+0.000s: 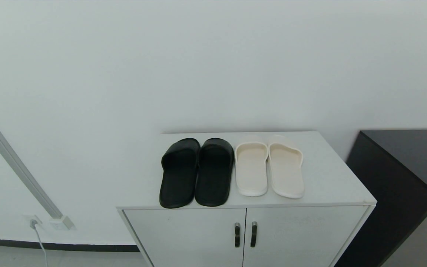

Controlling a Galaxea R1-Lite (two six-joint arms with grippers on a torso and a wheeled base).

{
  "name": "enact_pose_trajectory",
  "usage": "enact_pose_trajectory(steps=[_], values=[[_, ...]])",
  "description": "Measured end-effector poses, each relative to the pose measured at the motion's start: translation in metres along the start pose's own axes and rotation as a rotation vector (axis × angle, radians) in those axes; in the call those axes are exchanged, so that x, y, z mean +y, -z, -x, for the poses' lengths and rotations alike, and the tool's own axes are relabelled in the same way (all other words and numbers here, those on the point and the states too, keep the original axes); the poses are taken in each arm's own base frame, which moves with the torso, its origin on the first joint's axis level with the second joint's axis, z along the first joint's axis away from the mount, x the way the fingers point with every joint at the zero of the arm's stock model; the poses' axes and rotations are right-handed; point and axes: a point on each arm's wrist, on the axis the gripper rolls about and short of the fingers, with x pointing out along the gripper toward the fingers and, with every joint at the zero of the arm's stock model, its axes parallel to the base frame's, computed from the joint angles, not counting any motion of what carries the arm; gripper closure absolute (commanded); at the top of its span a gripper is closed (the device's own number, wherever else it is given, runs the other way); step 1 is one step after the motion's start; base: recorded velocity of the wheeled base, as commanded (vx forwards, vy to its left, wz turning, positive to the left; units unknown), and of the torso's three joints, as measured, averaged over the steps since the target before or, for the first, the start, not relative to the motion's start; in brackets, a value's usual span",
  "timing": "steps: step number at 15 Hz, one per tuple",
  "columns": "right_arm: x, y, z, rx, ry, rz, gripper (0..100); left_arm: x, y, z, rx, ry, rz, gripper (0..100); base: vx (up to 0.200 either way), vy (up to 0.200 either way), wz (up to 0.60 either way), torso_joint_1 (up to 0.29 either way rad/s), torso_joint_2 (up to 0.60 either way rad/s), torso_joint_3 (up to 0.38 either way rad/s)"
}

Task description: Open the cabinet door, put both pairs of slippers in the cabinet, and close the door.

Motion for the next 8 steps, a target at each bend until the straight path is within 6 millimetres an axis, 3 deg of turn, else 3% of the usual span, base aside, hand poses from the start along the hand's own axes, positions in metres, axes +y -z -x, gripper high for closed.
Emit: enact_pose_trajectory(steps=[5,8], values=[[0.006,-0.036,-0.053,0.171,-0.197,-0.008,0,0.0,0.0,0.0,0.0,0.001,-0.001,100,0.0,0.0,0.0,0.0,0.0,0.0],[0.027,-0.063,-0.082,0.22,-0.313,-0.046,0,0.0,0.0,0.0,0.0,0.001,-0.001,100,0.0,0.0,0.0,0.0,0.0,0.0]])
